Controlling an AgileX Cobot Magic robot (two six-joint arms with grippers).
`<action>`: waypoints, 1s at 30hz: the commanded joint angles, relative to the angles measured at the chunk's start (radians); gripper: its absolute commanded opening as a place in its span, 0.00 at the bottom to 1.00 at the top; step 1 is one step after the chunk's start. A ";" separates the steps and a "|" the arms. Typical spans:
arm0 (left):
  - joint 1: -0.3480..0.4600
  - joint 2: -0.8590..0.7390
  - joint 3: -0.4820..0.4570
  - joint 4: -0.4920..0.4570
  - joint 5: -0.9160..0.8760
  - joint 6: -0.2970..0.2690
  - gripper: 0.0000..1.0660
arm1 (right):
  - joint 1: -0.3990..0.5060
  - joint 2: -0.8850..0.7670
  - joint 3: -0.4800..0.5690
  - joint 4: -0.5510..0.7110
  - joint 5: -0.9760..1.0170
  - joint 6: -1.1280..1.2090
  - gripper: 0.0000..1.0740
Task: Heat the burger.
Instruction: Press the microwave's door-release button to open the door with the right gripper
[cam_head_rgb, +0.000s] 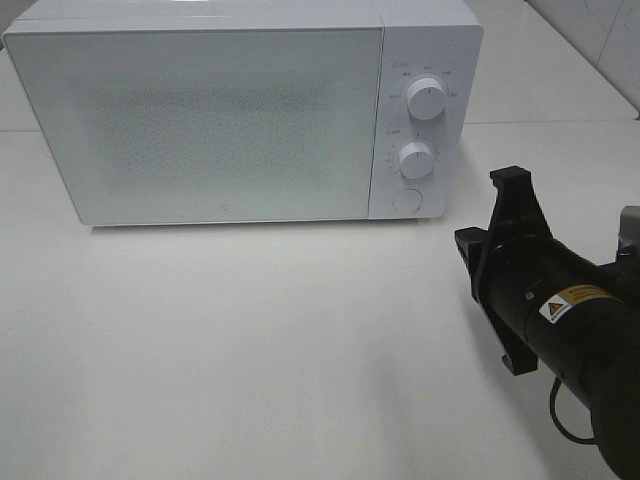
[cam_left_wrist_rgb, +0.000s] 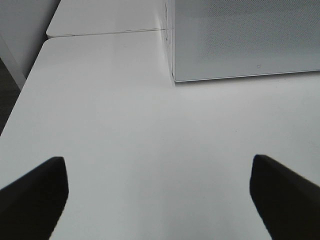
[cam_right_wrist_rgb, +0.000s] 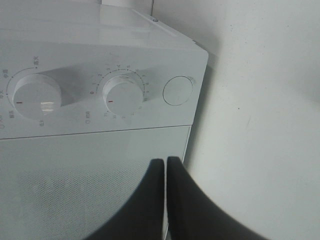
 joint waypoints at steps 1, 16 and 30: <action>0.002 -0.017 0.002 0.000 -0.003 0.000 0.85 | -0.046 0.001 0.002 -0.045 0.045 0.033 0.00; 0.002 -0.017 0.002 0.000 -0.003 0.000 0.85 | -0.217 0.171 -0.143 -0.276 0.074 0.165 0.00; 0.002 -0.017 0.002 0.000 -0.003 0.000 0.85 | -0.255 0.301 -0.292 -0.344 0.133 0.204 0.00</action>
